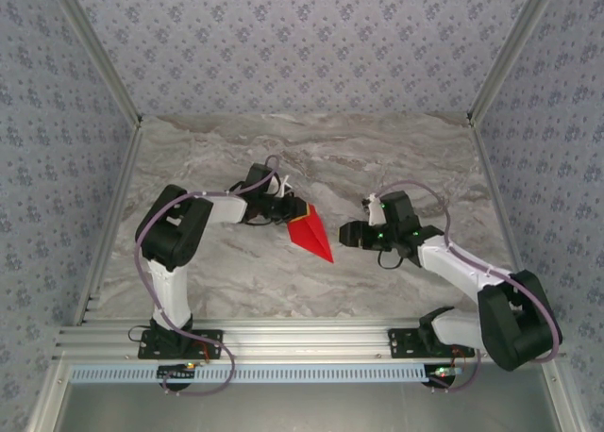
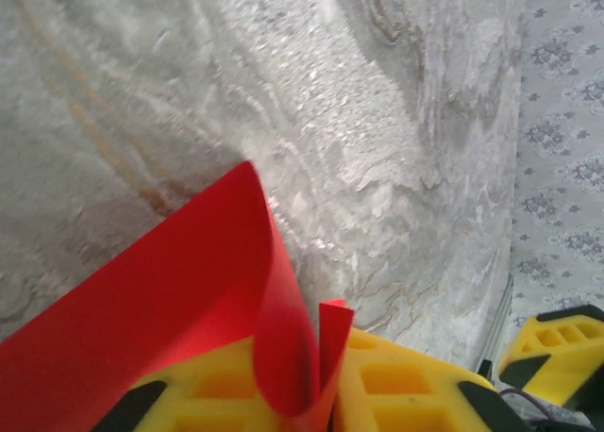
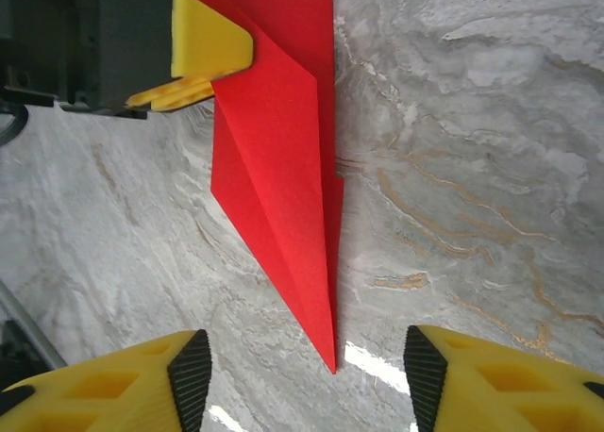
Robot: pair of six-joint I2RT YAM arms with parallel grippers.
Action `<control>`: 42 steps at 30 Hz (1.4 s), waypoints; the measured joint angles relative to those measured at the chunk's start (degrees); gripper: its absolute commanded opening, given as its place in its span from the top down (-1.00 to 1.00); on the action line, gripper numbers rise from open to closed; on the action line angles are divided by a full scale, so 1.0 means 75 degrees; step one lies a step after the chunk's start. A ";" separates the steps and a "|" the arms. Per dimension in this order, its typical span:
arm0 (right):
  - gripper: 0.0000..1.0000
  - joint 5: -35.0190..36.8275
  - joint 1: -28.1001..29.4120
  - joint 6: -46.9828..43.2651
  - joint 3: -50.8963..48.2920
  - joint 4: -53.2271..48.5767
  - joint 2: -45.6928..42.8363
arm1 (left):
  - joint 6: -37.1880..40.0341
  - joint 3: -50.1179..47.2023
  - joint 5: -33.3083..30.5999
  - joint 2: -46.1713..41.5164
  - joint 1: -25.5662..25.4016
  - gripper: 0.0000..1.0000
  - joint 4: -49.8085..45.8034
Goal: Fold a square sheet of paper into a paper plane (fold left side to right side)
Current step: Turn over the paper at the center of the table.
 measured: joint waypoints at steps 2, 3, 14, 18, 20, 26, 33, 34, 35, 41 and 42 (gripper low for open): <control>-0.42 -0.0405 -0.0321 0.0105 -0.0216 0.0245 -0.0117 | 0.0003 0.0038 0.0029 -0.0006 0.0000 0.93 0.0038; -0.49 -0.0612 -0.0475 0.0160 -0.0306 0.0367 -0.0166 | -0.0003 0.0044 0.0029 -0.0017 0.0000 0.95 0.0044; -1.00 -0.2693 -0.1597 0.0717 -0.0577 0.2200 -0.0627 | 0.0055 0.0510 0.0178 -0.1731 0.0117 1.00 -0.0510; -1.00 -0.3142 -0.1676 0.1105 -0.0580 0.3142 -0.0787 | 0.0064 0.0933 0.0382 -0.2547 0.0181 1.00 -0.0647; -1.00 -0.3366 -0.1670 0.1221 -0.0560 0.3477 -0.0790 | 0.0041 0.1189 0.0507 -0.2789 0.0195 1.00 -0.0685; -1.00 -0.3821 -0.1311 0.1422 -0.0050 0.4062 -0.0571 | -0.0227 0.1585 0.0906 -0.3220 0.0198 1.00 -0.0606; -0.80 -0.3926 -0.0673 0.1926 0.0627 0.4911 0.0181 | -0.0487 0.1632 0.1137 -0.3325 -0.0020 1.00 -0.0519; -0.72 -0.3923 -0.0618 0.1996 0.0685 0.5001 0.0262 | -0.0507 0.1632 0.1154 -0.3331 -0.0055 1.00 -0.0516; -0.61 -0.3926 -0.0557 0.2107 0.0743 0.5112 0.0347 | -0.0536 0.1632 0.1180 -0.3337 -0.0090 1.00 -0.0510; 0.05 -0.3891 -0.0466 0.2393 0.0839 0.5380 0.0408 | -0.0618 0.1632 0.1236 -0.3337 -0.0146 1.00 -0.0493; 0.18 -0.3882 -0.0466 0.2410 0.0845 0.5365 0.0408 | -0.0615 0.1632 0.1236 -0.3337 -0.0146 0.99 -0.0498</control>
